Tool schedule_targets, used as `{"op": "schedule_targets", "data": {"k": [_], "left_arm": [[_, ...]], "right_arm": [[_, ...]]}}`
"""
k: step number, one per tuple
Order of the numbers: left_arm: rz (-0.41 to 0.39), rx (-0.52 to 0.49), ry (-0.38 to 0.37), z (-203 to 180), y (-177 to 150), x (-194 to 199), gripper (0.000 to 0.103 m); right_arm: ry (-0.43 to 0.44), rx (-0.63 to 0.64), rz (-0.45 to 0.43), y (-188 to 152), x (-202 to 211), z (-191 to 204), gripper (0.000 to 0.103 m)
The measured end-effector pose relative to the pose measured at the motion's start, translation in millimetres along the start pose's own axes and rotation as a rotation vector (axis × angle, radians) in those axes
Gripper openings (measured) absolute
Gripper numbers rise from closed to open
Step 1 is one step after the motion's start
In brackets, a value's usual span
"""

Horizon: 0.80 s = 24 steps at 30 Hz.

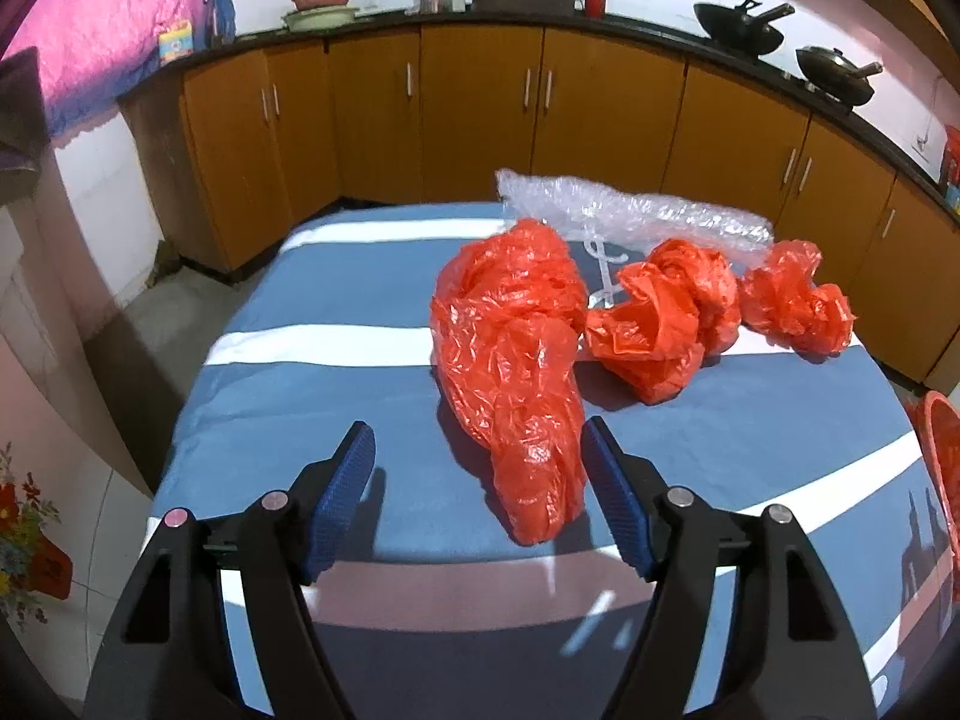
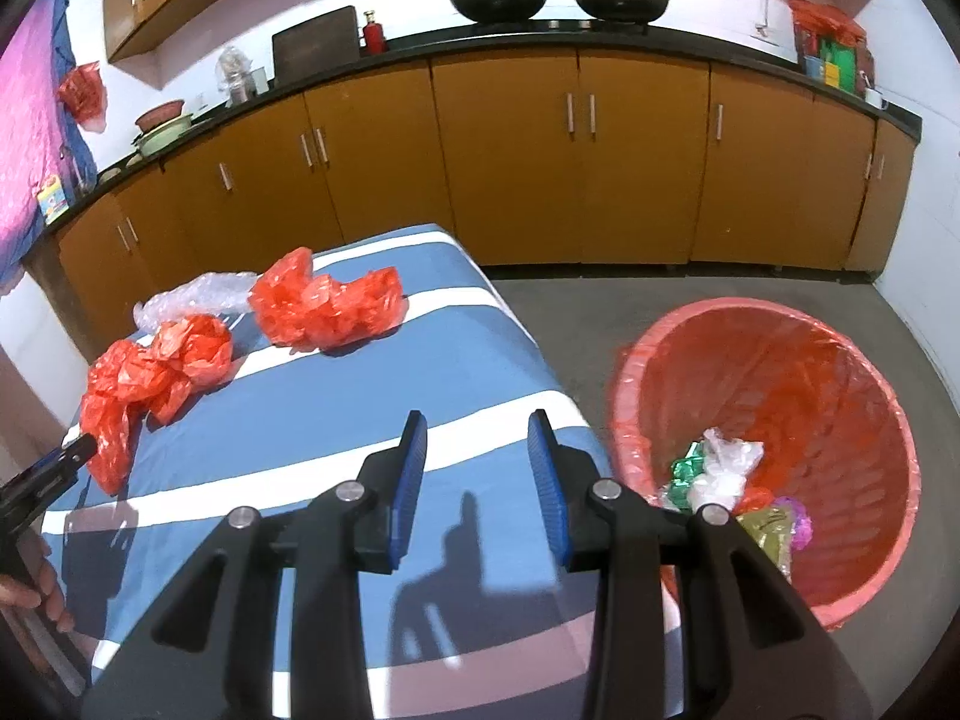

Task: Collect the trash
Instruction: 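Reach the left gripper to a red bag on the table and close on it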

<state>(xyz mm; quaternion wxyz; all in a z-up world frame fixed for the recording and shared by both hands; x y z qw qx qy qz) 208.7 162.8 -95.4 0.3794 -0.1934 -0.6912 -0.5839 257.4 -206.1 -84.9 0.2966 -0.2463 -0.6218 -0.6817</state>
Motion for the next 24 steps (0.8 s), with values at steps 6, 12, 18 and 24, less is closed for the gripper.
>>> {"op": "schedule_targets", "data": {"k": [6,12,18,24], "left_arm": [[0.059,0.008,-0.011,3.7,4.8,-19.1,0.068],[0.081,0.01,-0.062,10.6,3.8,-23.3,0.012],[0.07,-0.007,-0.018,30.2,-4.4,-12.7,0.008],[0.086,0.0,-0.003,45.4,-14.2,-11.5,0.008]], "right_arm": [[0.0,0.008,0.015,1.2,-7.7,9.1,0.036],[0.008,0.032,0.034,-1.1,-17.6,23.8,0.036],[0.023,0.048,0.051,-0.2,-30.9,37.7,0.036],[0.058,0.043,0.063,9.8,-51.0,56.5,0.036]]}}
Point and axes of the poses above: each gripper's, at about its wrist camera, not at the fingertips, and x roughly against the way its jaws point, z to its left, y to its top, the point moved 1 cm from there along -x, roughly the way its jaws point, and after that the axes turned 4 degrees about z, right-handed, at the moved point
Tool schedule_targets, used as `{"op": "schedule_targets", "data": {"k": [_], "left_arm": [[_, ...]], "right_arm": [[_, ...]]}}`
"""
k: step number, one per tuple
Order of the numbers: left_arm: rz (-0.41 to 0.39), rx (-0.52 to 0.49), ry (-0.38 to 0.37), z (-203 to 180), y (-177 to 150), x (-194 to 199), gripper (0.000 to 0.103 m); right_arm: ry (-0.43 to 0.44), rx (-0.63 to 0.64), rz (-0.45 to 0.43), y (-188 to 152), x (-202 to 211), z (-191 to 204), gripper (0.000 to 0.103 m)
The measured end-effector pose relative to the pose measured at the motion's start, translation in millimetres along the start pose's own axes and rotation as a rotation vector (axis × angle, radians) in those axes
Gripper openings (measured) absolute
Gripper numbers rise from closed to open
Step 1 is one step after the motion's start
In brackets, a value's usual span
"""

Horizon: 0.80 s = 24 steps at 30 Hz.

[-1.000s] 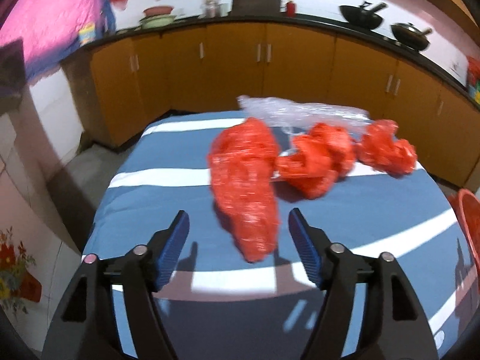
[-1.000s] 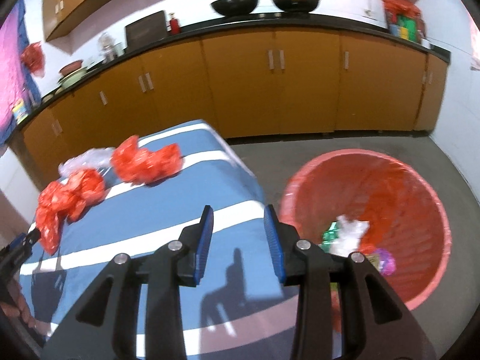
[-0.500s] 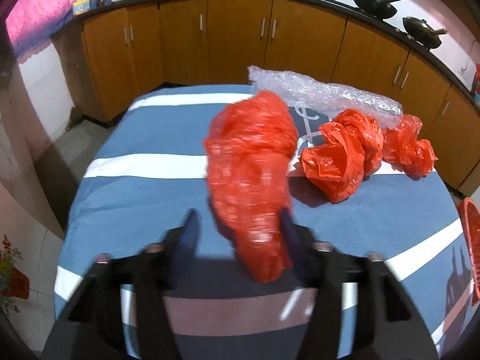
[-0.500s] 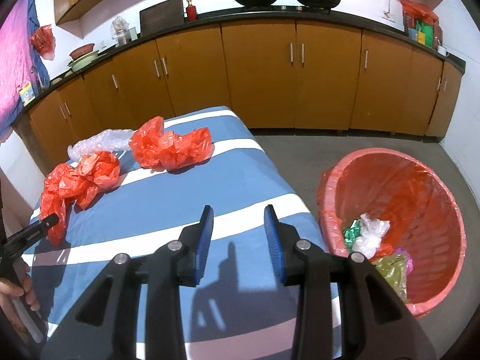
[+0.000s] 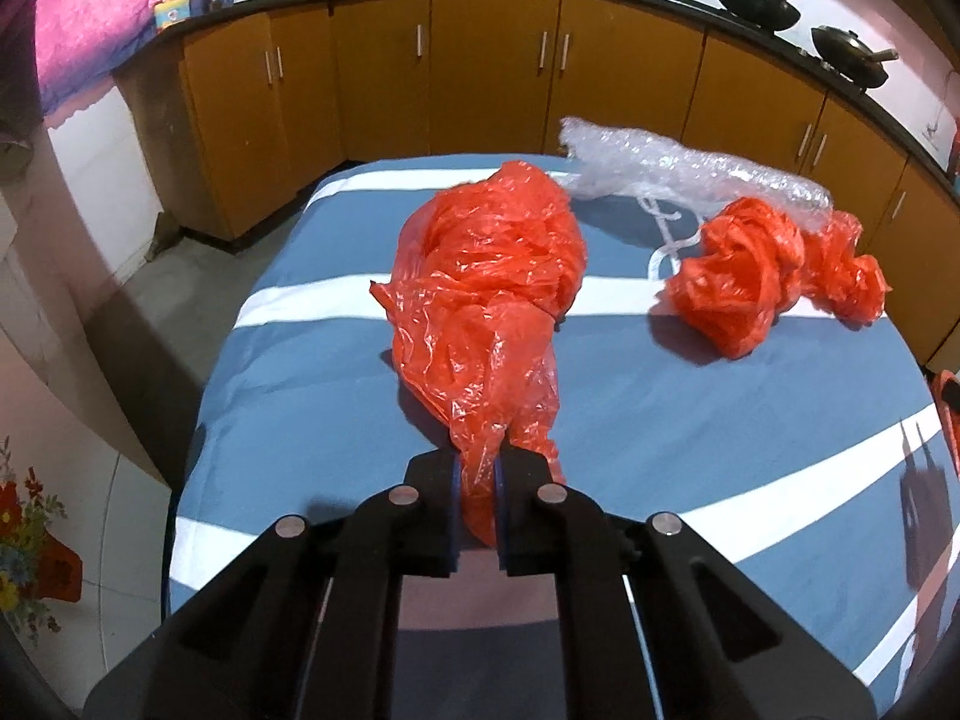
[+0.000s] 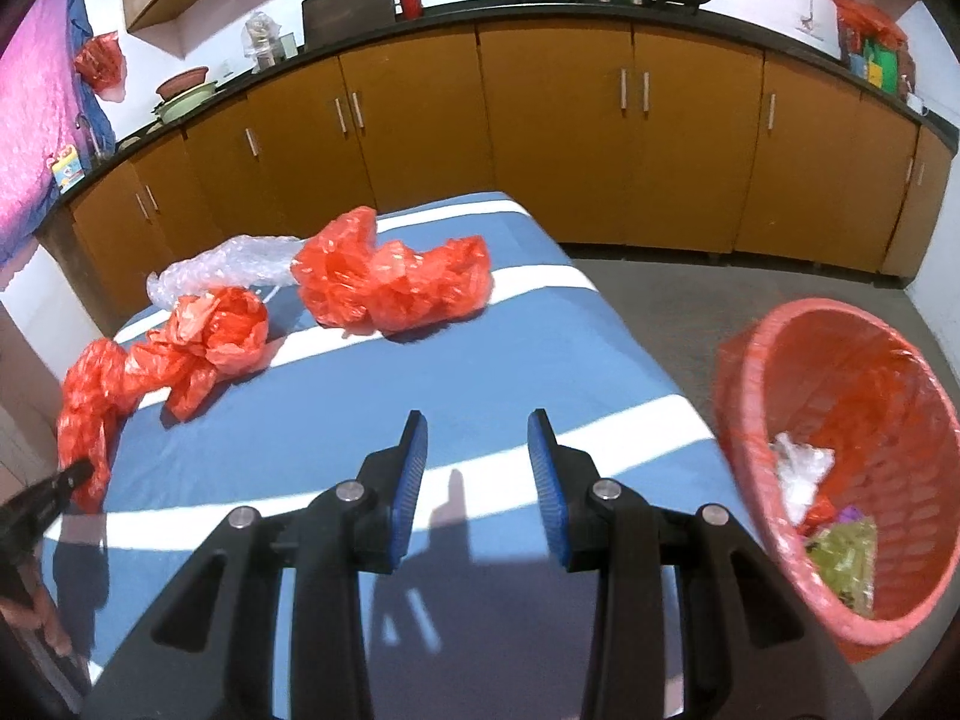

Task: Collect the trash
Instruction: 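Reach the left gripper to a red bag on the table and close on it, then reach the right gripper to another red bag and close on it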

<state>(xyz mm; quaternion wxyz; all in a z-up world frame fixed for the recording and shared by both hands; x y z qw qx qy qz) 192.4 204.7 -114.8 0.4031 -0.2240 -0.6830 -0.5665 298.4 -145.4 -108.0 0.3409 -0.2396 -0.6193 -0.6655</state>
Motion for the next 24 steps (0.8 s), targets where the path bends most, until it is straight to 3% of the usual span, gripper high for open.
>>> {"op": "schedule_targets", "data": {"k": [14,20,21,23,24], "left_arm": [[0.024,0.013,-0.016,6.2,-0.1,-5.4,0.008],[0.025,-0.002,-0.003,3.8,-0.2,-5.2,0.008],[0.025,-0.005,0.001,3.2,-0.3,-5.3,0.008],[0.025,-0.007,0.004,2.8,-0.1,-5.4,0.008],[0.025,-0.008,0.005,2.5,0.0,-5.4,0.008]], "right_arm": [[0.06,-0.069,-0.012,66.5,-55.0,30.7,0.036],[0.051,-0.062,-0.001,76.1,-71.1,39.8,0.035],[0.044,-0.053,0.009,75.8,-74.4,41.5,0.034],[0.035,-0.045,0.025,73.6,-78.6,42.6,0.018],[0.031,-0.041,0.032,73.7,-81.2,41.8,0.017]]}}
Point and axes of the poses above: each gripper's, at about its wrist camera, not at the fingertips, and x roughly against the way its jaws point, z to its left, y to its top, the point moved 1 cm from there along -x, roughly the way its jaws point, and after that the axes turned 4 degrees about z, right-handed, at the moved point
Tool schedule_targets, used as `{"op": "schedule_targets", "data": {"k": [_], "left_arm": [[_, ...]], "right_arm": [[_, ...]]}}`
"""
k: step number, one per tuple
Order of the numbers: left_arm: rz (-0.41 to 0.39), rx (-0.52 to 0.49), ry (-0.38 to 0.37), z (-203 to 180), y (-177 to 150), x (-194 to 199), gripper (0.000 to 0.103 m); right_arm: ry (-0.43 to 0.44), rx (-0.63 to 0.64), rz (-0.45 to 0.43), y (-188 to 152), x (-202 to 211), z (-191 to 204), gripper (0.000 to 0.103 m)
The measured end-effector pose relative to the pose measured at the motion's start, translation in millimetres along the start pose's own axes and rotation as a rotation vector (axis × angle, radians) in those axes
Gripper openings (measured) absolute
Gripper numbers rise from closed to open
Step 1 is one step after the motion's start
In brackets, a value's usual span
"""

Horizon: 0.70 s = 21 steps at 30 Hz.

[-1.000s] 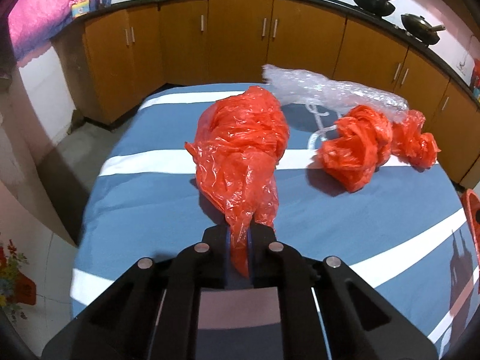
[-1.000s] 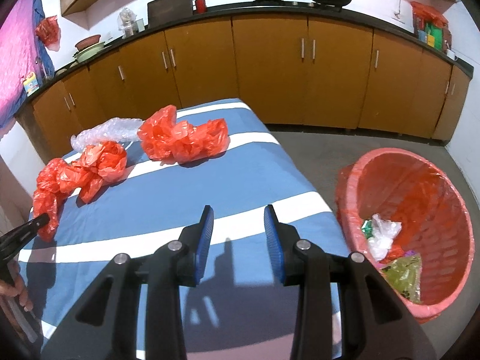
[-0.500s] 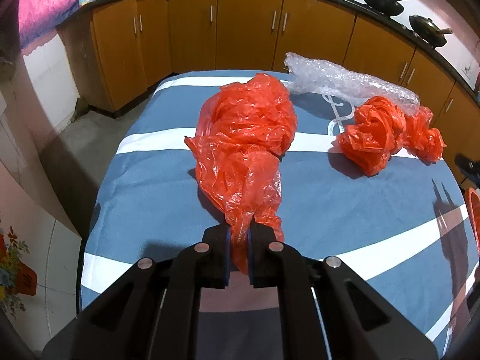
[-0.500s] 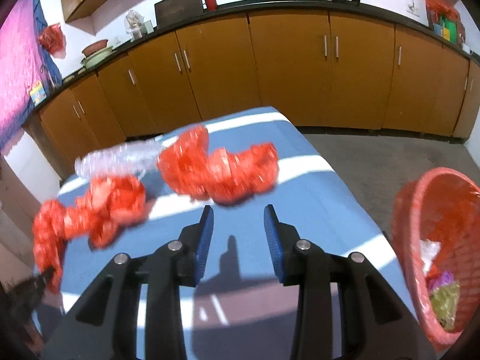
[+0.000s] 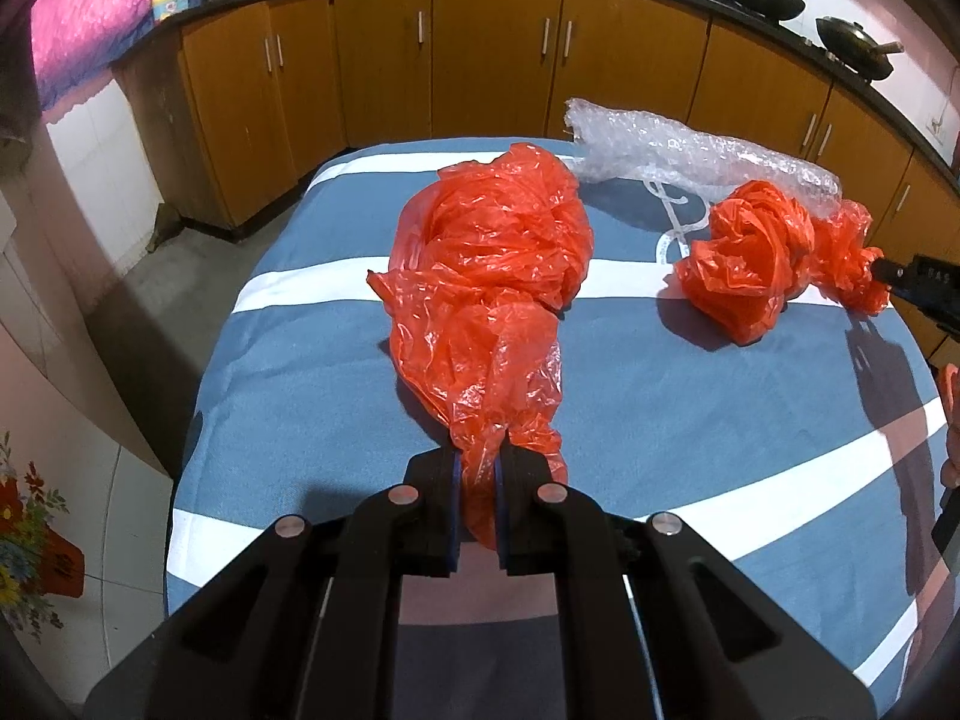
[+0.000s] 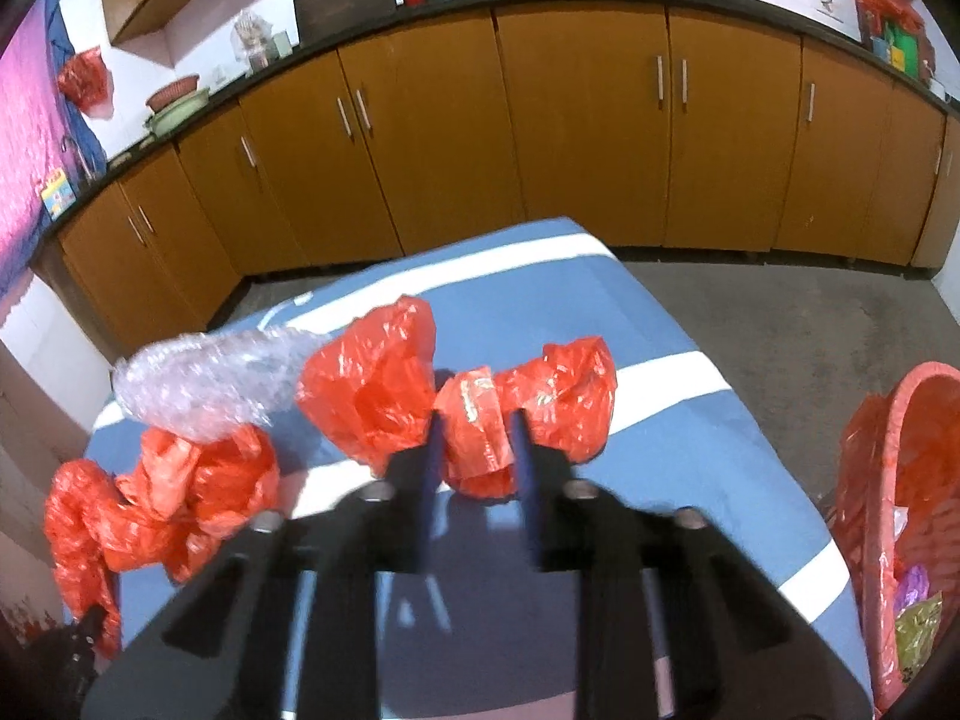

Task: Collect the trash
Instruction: 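Reach the right gripper to another red bag and close on it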

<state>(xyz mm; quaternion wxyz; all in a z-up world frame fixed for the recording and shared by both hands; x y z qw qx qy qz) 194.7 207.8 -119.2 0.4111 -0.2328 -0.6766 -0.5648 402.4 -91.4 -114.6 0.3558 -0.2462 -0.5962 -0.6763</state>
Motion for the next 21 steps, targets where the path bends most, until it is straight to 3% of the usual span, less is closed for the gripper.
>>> {"op": "schedule_targets", "data": {"k": [2,5,21], "left_arm": [[0.0,-0.001,0.002,-0.9,0.2,-0.2,0.008],[0.0,-0.004,0.007,-1.7,0.3,-0.4,0.008],[-0.012,-0.004,0.016,-2.5,-1.3,2.7,0.008]], "right_arm": [[-0.007,0.005,0.001,-3.3,0.1,-2.3,0.008],[-0.015,0.005,0.003,-8.3,3.5,-7.6,0.006],[-0.033,-0.055,-0.014,-57.0,58.9,-53.5,0.005]]}}
Point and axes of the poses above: each gripper's, at about its wrist camera, not at the fingertips, and x roughly against the way its jaws point, z to its left, y to its top, the point moved 1 cm from there along -x, roughly the way its jaws point, and after that the axes turned 4 degrees about z, right-handed, at the moved point
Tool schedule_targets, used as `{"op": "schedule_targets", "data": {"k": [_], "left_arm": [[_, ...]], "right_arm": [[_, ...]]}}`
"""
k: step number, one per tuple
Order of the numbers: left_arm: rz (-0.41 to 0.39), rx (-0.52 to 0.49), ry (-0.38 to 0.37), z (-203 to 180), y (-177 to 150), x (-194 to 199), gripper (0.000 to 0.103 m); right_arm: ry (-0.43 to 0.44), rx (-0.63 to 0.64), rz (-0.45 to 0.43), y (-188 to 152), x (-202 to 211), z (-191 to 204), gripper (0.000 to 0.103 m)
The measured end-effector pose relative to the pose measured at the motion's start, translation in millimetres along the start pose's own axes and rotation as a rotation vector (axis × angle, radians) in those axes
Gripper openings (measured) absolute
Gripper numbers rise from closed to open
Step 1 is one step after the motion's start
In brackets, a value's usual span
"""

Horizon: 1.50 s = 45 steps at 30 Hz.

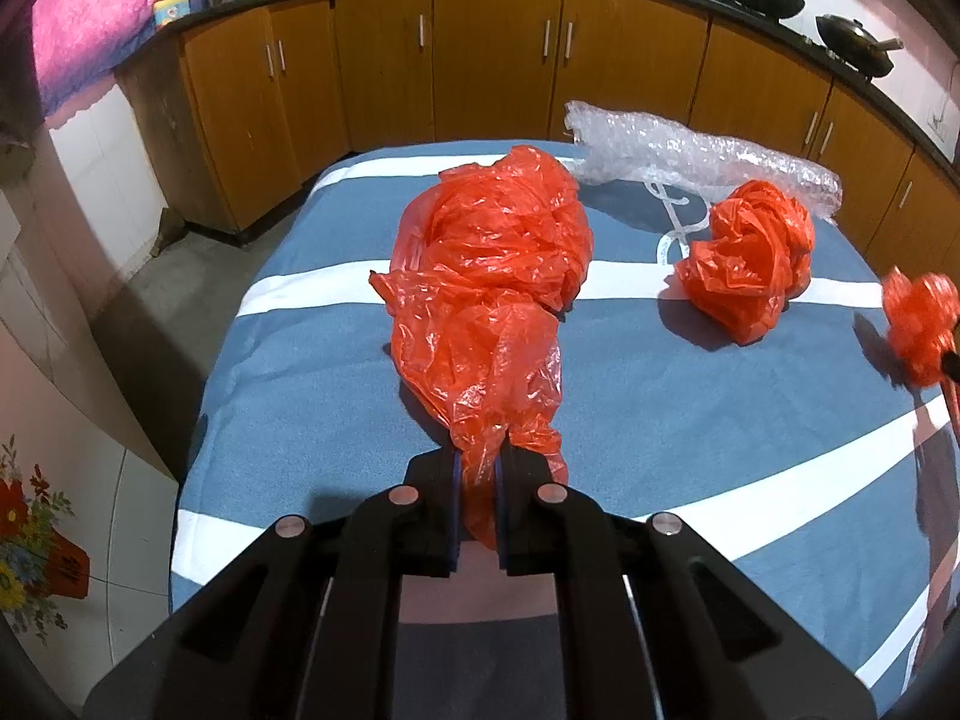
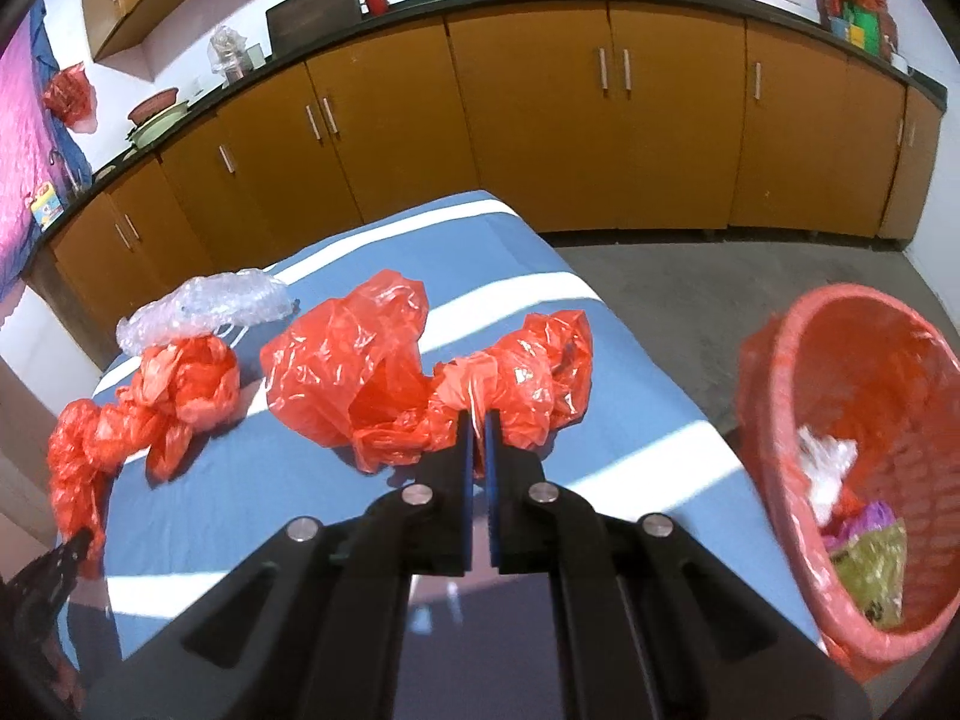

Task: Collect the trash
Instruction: 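Reach the right gripper to another red bag and close on it, then carry both red bags over the wastebasket with both grippers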

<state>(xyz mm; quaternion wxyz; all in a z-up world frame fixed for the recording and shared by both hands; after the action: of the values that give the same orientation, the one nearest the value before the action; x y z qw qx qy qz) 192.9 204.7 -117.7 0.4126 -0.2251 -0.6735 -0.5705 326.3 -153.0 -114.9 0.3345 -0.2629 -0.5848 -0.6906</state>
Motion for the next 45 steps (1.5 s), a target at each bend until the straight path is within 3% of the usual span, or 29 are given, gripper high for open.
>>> {"op": "schedule_targets", "data": {"k": [19,31,45], "left_arm": [[-0.24,-0.08,-0.13,-37.9,11.3,100.8,0.008],[-0.297,-0.139,-0.22,-82.5,15.8,131.4,0.008],[-0.285,-0.297,-0.382,-185.5,-2.9,141.7,0.008]], "right_arm": [[0.006,0.004,-0.095,-13.6,81.5,-20.1,0.005],[-0.004,-0.009,-0.158,-12.2,119.7,-36.7,0.005],[-0.119,-0.076,-0.189,-18.9,150.3,-100.1,0.005]]}}
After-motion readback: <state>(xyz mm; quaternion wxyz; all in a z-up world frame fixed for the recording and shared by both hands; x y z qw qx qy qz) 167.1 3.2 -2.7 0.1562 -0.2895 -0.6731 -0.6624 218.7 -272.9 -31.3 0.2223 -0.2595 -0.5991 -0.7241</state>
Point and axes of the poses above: each gripper's, at about its wrist camera, not at the fingertips, and x roughly against the way its jaws point, z to its left, y to its top, the point moved 1 cm from there along -x, roughly the way its jaws point, and after that the axes turned 4 degrees about z, right-handed, at the moved point
